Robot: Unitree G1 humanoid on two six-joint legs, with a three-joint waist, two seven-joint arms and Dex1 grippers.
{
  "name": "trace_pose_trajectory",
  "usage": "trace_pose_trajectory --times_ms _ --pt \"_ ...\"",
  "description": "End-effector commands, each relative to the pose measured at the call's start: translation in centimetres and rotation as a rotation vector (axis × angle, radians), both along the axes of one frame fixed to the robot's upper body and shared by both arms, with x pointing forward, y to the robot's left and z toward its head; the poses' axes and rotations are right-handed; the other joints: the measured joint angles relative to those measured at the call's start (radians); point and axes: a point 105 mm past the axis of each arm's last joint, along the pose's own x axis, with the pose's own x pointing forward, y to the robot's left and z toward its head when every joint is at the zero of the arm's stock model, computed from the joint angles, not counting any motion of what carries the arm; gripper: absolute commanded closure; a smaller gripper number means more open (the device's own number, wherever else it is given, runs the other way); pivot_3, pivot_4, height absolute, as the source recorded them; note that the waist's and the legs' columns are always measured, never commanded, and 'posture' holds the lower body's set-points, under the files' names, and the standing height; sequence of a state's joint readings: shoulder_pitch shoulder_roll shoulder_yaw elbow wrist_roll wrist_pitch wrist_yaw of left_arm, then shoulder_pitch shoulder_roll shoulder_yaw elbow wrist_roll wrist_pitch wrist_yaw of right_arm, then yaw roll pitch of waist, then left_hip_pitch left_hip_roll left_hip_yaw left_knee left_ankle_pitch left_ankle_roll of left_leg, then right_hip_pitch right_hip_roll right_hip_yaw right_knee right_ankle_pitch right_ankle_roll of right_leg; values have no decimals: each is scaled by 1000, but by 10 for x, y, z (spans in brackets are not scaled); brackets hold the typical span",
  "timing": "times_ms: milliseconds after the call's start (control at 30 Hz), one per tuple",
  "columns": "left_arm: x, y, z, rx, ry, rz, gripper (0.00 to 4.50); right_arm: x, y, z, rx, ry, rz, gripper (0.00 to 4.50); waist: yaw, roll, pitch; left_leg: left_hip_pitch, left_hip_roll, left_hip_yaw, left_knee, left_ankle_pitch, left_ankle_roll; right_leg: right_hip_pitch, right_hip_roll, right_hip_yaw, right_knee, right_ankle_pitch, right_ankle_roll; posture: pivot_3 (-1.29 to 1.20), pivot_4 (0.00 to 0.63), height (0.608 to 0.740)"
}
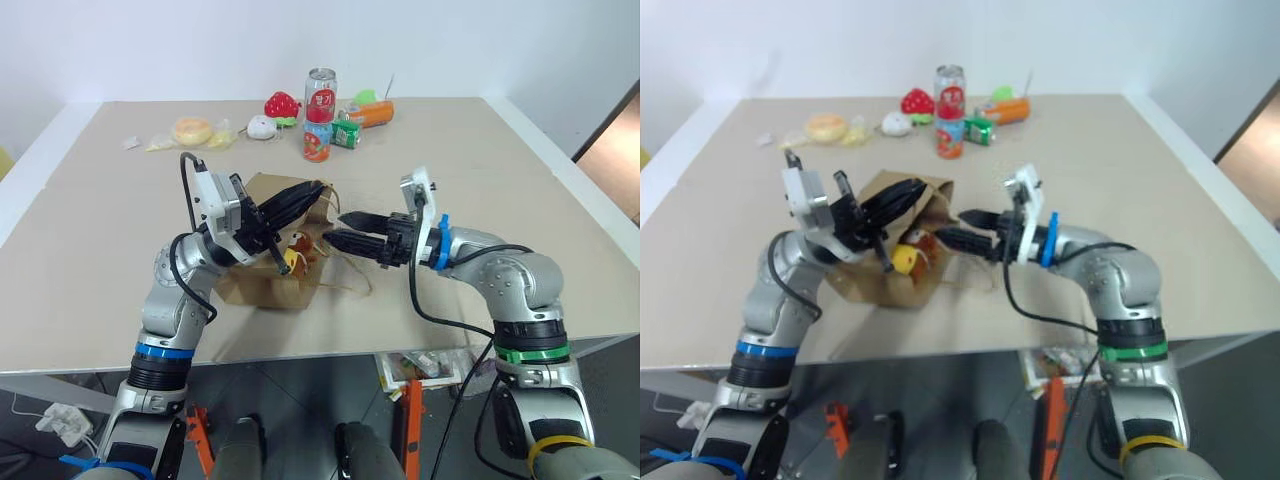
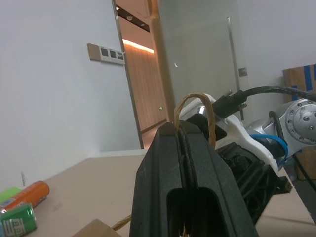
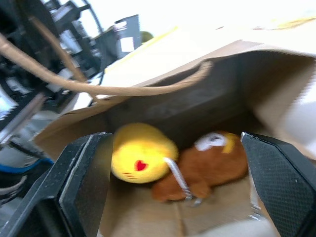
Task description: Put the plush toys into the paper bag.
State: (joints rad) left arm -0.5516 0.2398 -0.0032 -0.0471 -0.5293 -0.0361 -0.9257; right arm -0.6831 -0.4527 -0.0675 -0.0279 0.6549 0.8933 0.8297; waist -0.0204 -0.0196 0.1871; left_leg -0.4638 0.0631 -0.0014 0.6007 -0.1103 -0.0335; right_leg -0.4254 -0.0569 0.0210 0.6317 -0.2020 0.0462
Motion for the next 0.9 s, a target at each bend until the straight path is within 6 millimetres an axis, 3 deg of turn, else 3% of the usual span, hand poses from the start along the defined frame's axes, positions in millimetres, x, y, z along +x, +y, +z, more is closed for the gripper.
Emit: trace_pose_trajectory --times_ms 33,133,333,500,667,733,900 --pt "-2 2 12 -26 -37 -2 4500 18 -37 -8 -169 -87 -217 31 0 0 0 0 0 0 0 0 0 0 0 0 0 0 0 0 150 740" --pt "-2 3 13 -29 -35 -2 4500 17 -42 -27 -252 -55 -238 31 2 0 0 0 0 0 0 0 0 0 0 0 0 0 0 0 150 740" --pt "-2 1 13 -34 -35 -6 4500 11 -22 -61 -371 -21 -183 31 -3 0 0 0 0 0 0 0 0 -1 0 0 0 0 0 0 150 740" --pt "-3 2 13 -35 -37 -3 4500 12 -10 -69 -401 -21 -161 31 -1 0 0 0 0 0 1 0 0 0 0 0 0 0 0 0 150 740" --pt "-3 3 13 -36 -37 3 4500 23 -12 -71 -452 -48 -198 31 -1 0 0 0 0 0 1 0 0 0 0 0 0 0 0 0 150 740" --pt "-4 3 12 -36 -38 5 4500 29 -16 -71 -470 -57 -231 790 -1 0 0 0 0 0 1 0 0 0 0 0 0 0 0 0 150 740" --pt "-5 4 12 -36 -36 8 4500 31 -18 -63 -478 -88 -224 3178 -1 0 0 0 0 0 1 0 0 0 0 0 0 0 0 0 150 740"
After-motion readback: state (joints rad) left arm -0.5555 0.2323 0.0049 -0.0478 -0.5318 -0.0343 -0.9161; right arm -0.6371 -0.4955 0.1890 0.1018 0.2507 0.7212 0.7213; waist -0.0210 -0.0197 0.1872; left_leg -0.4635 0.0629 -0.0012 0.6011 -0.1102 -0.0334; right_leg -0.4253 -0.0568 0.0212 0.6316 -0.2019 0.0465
